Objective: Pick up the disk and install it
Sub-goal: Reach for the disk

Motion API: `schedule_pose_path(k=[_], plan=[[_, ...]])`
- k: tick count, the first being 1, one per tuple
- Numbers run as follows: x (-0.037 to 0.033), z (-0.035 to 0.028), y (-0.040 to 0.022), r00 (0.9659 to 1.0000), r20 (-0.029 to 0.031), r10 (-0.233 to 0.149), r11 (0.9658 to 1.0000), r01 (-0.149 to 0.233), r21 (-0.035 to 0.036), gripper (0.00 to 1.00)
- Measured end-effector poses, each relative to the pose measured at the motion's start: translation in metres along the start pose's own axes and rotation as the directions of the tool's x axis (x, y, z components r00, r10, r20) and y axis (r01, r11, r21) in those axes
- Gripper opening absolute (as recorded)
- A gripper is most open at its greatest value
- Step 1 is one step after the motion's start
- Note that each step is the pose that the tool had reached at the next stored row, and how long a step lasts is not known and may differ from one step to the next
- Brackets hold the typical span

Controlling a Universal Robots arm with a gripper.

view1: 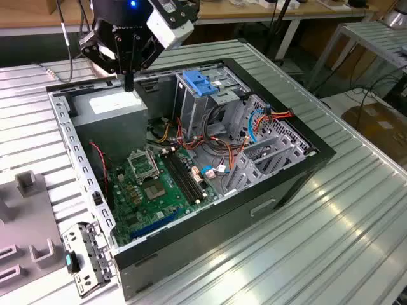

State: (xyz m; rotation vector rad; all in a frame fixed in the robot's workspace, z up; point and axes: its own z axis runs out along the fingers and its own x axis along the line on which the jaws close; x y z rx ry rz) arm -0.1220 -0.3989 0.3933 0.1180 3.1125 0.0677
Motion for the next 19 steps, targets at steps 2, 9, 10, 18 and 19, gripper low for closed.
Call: schedule_pose_path(k=[2,9,10,18,19], plan=[[0.0000,0.0000,0.0000,1.0000,0.0000,0.000,1.0000,0.000,0.0000,0.11],[0.0013,0.0000,-0.0001,1.0000,0.0000,0.000,1.0000,0.000,0.0000,0.11],[0.0018,0.0000,-0.0001,1.0000,0.0000,0.000,1.0000,0.000,0.0000,0.11],[0.0041,-0.0001,-0.0003,1.0000,0.0000,0.000,1.0000,0.000,0.0000,0.11],[0.0043,-0.0001,-0.0003,1.0000,0.0000,0.000,1.0000,0.000,0.0000,0.11]])
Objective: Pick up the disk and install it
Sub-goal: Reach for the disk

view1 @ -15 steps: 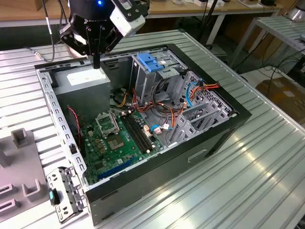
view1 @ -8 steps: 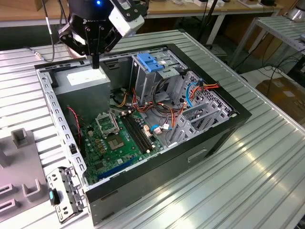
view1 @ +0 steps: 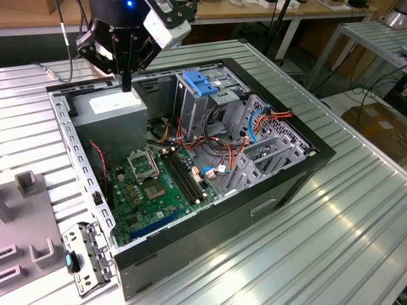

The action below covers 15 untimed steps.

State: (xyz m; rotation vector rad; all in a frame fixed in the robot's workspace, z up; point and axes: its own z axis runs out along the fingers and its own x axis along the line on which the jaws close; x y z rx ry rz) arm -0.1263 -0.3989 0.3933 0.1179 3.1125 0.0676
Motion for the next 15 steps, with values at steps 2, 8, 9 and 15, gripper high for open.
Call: schedule_pose_path(k=[2,8,9,15], plan=[[0.0004,0.0000,0.0000,1.0000,0.0000,0.000,1.0000,0.000,0.0000,0.11],[0.0016,-0.0001,-0.0001,1.0000,0.0000,0.000,1.0000,0.000,0.0000,0.11],[0.0017,0.0000,-0.0001,1.0000,0.0000,0.000,1.0000,0.000,0.0000,0.11],[0.0030,-0.0001,-0.0002,1.0000,0.0000,0.000,1.0000,0.000,0.0000,0.11]])
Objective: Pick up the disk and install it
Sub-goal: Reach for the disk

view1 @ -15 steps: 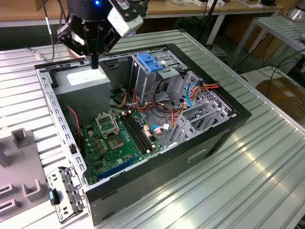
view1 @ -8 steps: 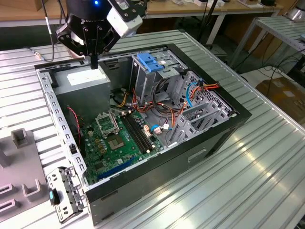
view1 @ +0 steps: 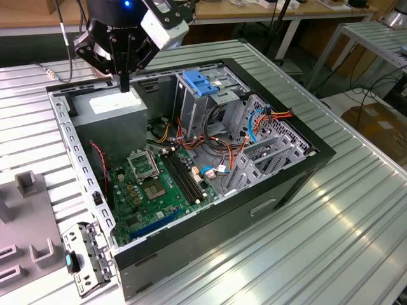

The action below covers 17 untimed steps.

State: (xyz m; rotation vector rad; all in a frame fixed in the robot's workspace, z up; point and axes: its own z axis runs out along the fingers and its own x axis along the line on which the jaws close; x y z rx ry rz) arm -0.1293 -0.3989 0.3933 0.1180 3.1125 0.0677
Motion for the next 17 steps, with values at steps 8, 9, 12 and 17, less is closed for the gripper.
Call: schedule_pose_path(k=[8,9,12,17], plan=[[0.0019,-0.0001,-0.0001,1.0000,0.0000,0.000,1.0000,0.000,0.0000,0.11],[0.0021,-0.0001,-0.0002,1.0000,0.0000,0.000,1.0000,0.000,0.0000,0.11],[0.0027,-0.0001,-0.0002,1.0000,0.0000,0.000,1.0000,0.000,0.0000,0.11],[0.0038,-0.0001,-0.0003,1.0000,0.0000,0.000,1.0000,0.000,0.0000,0.11]])
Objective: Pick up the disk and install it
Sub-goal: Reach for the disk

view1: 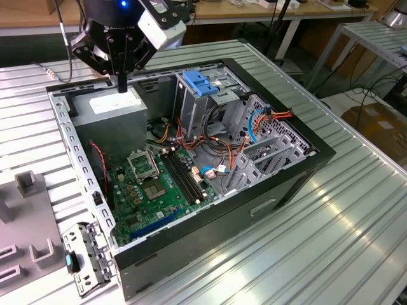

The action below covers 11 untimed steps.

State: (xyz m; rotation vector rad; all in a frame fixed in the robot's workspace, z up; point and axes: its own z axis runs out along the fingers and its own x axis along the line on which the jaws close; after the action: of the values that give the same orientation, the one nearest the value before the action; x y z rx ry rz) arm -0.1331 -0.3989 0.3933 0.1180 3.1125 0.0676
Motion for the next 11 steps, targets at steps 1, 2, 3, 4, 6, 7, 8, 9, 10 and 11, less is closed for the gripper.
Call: schedule_pose_path(k=[1,2,3,4,6,7,8,9,10,11], plan=[[0.0001,0.0000,0.0000,1.0000,0.0000,0.000,1.0000,0.000,0.0000,0.11],[0.0003,0.0000,0.0000,1.0000,0.0000,0.000,1.0000,0.000,0.0000,0.11],[0.0005,0.0000,0.0000,1.0000,0.0000,0.000,1.0000,0.000,0.0000,0.11],[0.0007,0.0000,0.0000,1.0000,-0.0001,0.000,1.0000,0.000,0.0000,0.11],[0.0010,0.0000,-0.0001,1.0000,0.0000,0.000,1.0000,0.000,0.0000,0.11],[0.0012,0.0000,-0.0001,1.0000,0.0000,0.000,1.0000,0.000,0.0000,0.11],[0.0015,0.0000,-0.0001,1.0000,0.0000,0.000,1.0000,0.000,0.0000,0.11],[0.0017,-0.0001,-0.0001,1.0000,0.0000,0.000,1.0000,0.000,0.0000,0.11],[0.0018,-0.0001,-0.0001,1.0000,0.0000,0.000,1.0000,0.000,0.0000,0.11],[0.0020,0.0000,-0.0002,1.0000,0.0000,0.000,1.0000,0.000,0.0000,0.11]])
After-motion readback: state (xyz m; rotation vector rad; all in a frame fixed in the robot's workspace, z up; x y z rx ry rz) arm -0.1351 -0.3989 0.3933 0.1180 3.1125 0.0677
